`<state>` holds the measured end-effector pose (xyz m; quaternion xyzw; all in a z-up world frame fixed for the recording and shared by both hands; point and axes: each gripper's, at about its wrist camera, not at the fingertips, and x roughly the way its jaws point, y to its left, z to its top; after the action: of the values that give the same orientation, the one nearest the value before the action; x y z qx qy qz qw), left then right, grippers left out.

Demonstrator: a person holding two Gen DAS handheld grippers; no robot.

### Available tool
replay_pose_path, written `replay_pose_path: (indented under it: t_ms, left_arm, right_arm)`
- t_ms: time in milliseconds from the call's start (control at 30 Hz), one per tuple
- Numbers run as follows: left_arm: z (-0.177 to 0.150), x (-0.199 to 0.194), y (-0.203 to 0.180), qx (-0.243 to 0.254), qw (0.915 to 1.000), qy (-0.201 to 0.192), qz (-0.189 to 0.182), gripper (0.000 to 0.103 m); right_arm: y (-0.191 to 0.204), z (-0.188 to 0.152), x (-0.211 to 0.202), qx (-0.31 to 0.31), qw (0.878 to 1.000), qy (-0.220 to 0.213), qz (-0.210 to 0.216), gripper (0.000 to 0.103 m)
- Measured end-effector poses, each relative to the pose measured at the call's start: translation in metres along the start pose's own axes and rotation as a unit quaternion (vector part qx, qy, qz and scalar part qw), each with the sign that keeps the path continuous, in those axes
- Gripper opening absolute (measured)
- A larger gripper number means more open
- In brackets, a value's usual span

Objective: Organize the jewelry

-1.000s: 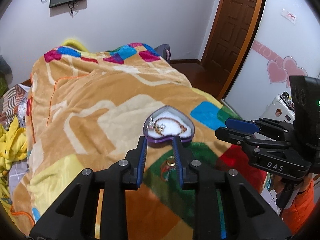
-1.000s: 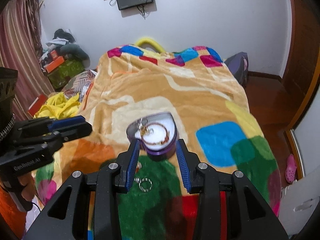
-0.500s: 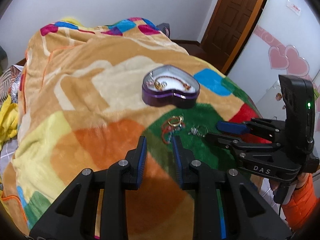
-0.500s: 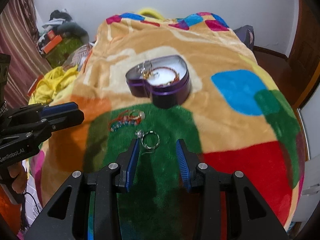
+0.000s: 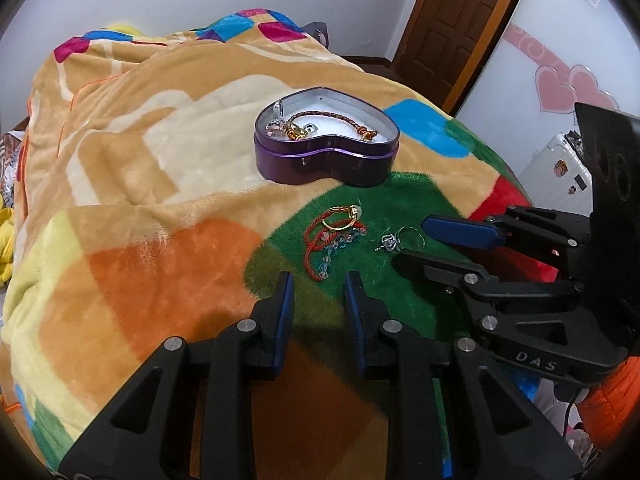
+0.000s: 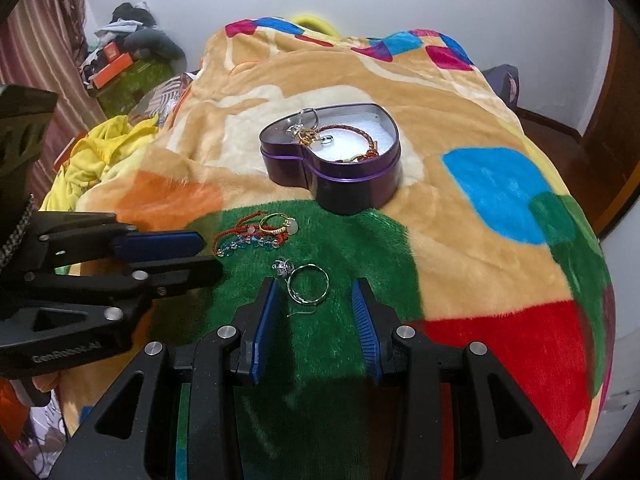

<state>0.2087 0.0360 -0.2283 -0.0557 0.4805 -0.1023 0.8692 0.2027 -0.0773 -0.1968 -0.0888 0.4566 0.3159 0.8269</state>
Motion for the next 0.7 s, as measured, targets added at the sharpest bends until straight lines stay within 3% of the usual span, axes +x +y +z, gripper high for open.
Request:
replay_pose_path:
  t_ms: [200, 367, 700]
  left_arm:
    - [0.003, 0.008, -0.003, 0.006, 1.0000, -0.003, 0.003, 0.024]
    - [0.005, 0.012, -0.006, 0.014, 0.9998, -0.009, 0.012, 0.007]
    - [0.005, -0.007, -0.005, 0.006, 0.9995, -0.030, 0.013, 0.006]
  right_arm:
    - [-0.001, 0.001, 0.001, -0.008, 1.000, -0.006, 0.004, 0.020]
    - [-0.002, 0.001, -0.001, -0.003, 1.000, -0.011, 0.009, 0.020]
    - [-0.009, 0.003, -0.015, 0.017, 1.000, -0.026, 0.003, 0.020]
